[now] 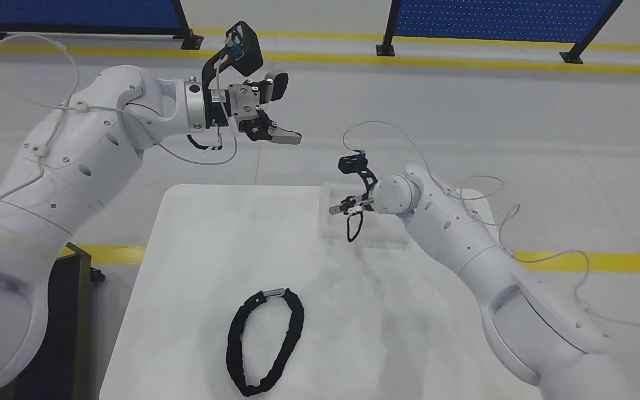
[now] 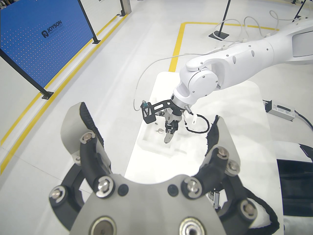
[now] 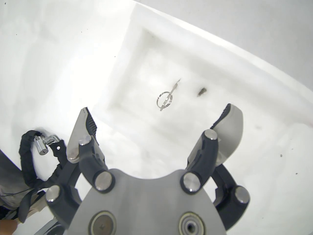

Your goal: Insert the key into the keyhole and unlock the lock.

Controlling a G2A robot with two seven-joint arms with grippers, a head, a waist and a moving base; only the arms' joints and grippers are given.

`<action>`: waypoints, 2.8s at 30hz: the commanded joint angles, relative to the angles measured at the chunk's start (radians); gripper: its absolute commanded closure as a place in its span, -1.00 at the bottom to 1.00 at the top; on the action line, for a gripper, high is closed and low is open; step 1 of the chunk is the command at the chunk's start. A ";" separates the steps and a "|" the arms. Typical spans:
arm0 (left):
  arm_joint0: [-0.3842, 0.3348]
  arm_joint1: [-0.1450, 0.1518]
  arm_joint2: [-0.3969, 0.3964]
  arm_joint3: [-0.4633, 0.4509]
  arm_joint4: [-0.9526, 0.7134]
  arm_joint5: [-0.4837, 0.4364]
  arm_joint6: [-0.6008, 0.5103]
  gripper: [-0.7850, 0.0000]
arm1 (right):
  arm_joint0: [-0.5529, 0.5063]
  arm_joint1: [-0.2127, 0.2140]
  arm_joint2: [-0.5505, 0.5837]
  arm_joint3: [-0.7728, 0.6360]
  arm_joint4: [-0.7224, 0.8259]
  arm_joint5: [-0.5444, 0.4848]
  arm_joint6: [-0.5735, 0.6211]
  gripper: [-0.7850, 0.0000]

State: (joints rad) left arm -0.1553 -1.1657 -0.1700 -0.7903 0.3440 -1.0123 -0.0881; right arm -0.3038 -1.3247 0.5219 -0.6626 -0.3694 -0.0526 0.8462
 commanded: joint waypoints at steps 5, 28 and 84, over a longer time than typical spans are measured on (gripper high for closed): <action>0.000 0.000 0.000 0.000 0.000 0.000 0.000 -1.00 | 0.013 -0.031 -0.012 0.058 -0.021 0.010 -0.006 -1.00; 0.000 0.000 0.000 0.000 0.000 0.000 0.000 -1.00 | 0.038 -0.129 -0.017 0.220 -0.041 0.020 -0.015 0.29; 0.000 0.000 0.000 0.000 0.000 0.000 0.000 -1.00 | 0.094 -0.219 -0.007 0.356 -0.249 0.140 -0.010 1.00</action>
State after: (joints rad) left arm -0.1553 -1.1657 -0.1700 -0.7903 0.3440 -1.0123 -0.0881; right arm -0.2090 -1.5426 0.5247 -0.2954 -0.5906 0.0814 0.8248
